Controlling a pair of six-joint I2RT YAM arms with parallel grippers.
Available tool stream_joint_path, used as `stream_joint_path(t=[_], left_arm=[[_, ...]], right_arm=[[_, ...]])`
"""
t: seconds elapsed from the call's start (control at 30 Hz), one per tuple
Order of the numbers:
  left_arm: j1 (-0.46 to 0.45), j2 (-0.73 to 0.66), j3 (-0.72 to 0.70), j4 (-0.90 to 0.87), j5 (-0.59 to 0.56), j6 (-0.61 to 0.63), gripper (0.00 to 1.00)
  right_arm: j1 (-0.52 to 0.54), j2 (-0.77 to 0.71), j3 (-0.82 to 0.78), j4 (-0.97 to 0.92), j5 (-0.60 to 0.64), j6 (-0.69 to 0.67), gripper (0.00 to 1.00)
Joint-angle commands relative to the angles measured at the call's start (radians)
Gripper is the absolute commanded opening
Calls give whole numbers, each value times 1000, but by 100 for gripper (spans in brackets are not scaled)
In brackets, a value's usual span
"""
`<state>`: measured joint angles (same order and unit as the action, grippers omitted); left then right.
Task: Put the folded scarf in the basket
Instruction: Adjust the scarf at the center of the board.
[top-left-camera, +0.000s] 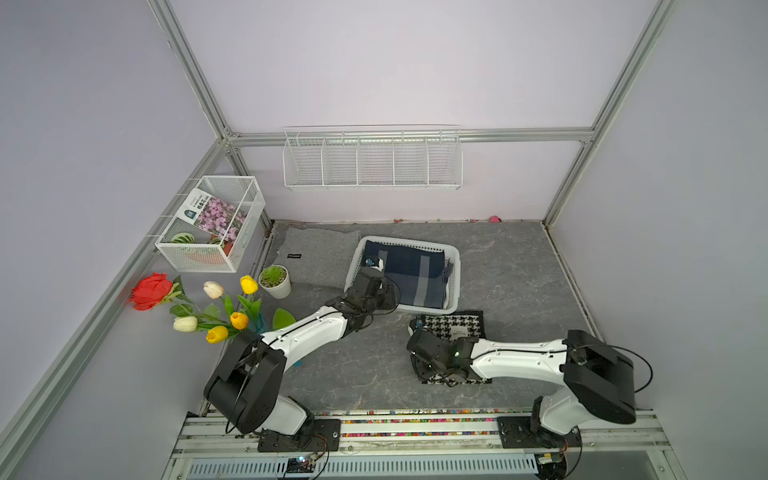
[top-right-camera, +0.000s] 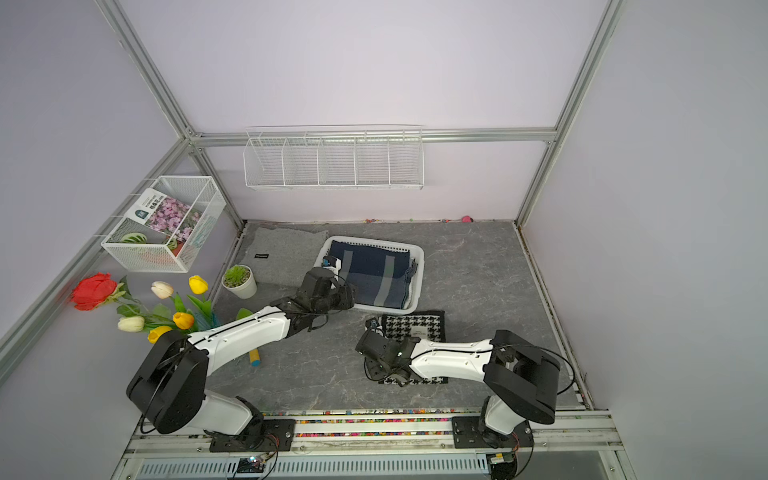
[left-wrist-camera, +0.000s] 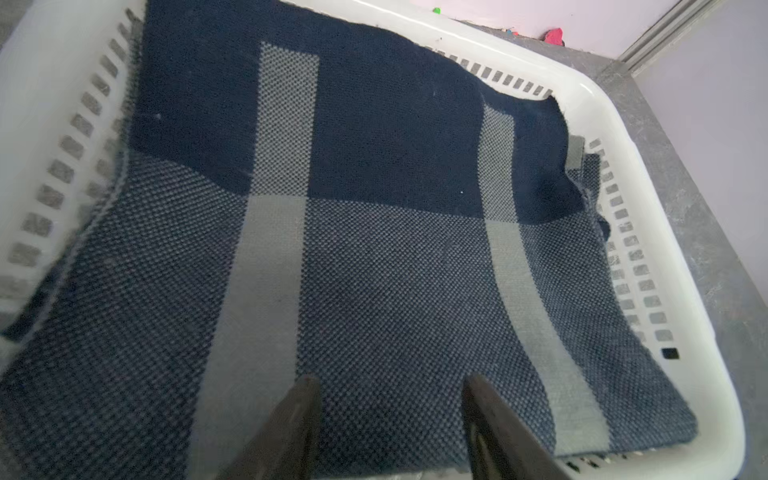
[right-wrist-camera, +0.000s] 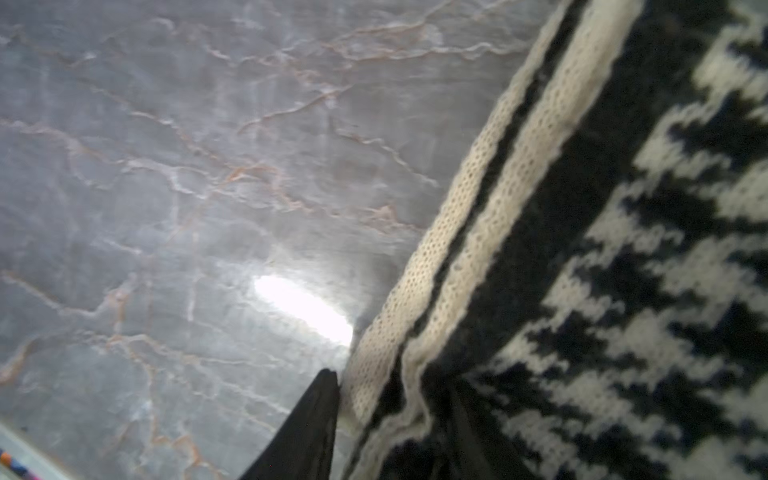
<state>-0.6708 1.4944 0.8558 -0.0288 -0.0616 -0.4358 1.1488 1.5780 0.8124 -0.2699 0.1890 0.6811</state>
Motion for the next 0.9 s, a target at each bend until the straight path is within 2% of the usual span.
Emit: stream_joint_path(t=[0.0,0.07,0.23,0.43,0.53,0.7,0.87], left_arm=[[-33,29,15,-111,-24,13,59],[-42,16,18,-122,-32,12,59],[-47,-49,2,-137,-54,15,60],[-49,-100,-17,-141,-53,-3,62],[-49,-125,-37,-136,-39,-23,62],[-51,-231,-97,-115,95,-67,63],[-81,-319,-235,-7,221,-116,65]], right_arm=[[49,44,9,-4,-49,18,45],[63,45,22,16,-57,15,47],[44,-32,34,61,-170,-23,53],[-31,-151,45,-54,-189,-94,55],[-111,-233,15,-105,-206,-142,55],[-283,-378,-64,-115,-290,-274,55],[-421,-484,-205,-24,-241,-264,56]])
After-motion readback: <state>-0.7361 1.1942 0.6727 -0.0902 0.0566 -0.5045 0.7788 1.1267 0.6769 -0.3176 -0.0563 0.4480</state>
